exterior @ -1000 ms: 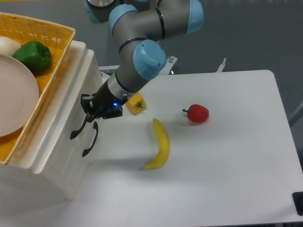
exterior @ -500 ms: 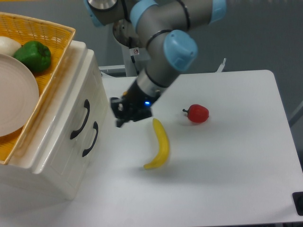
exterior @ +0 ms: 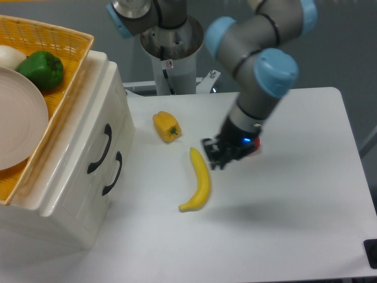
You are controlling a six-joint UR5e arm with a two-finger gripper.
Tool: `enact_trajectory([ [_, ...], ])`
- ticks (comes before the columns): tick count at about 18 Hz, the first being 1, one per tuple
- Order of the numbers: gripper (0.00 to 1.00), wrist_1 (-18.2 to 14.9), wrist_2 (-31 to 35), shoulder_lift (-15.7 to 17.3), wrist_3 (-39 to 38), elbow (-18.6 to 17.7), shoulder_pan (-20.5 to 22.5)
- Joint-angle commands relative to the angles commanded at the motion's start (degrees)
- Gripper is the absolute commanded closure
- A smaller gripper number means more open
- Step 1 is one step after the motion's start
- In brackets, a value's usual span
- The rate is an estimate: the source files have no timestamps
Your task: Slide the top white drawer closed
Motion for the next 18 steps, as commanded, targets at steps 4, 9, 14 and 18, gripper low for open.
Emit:
enact_trajectory([
  [4, 0.0, 6.7, 5.1, -2.9, 2.9, 0.8, 3.4],
  [9, 0.0, 7.1, 9.6, -4.3, 30.0, 1.7, 7.2],
  [14, 0.0, 7.7, 11.9, -3.5, 55.5, 2.6, 10.2],
  [18, 0.0, 7.4, 13.8, -3.7, 61.7, 4.0, 11.8],
])
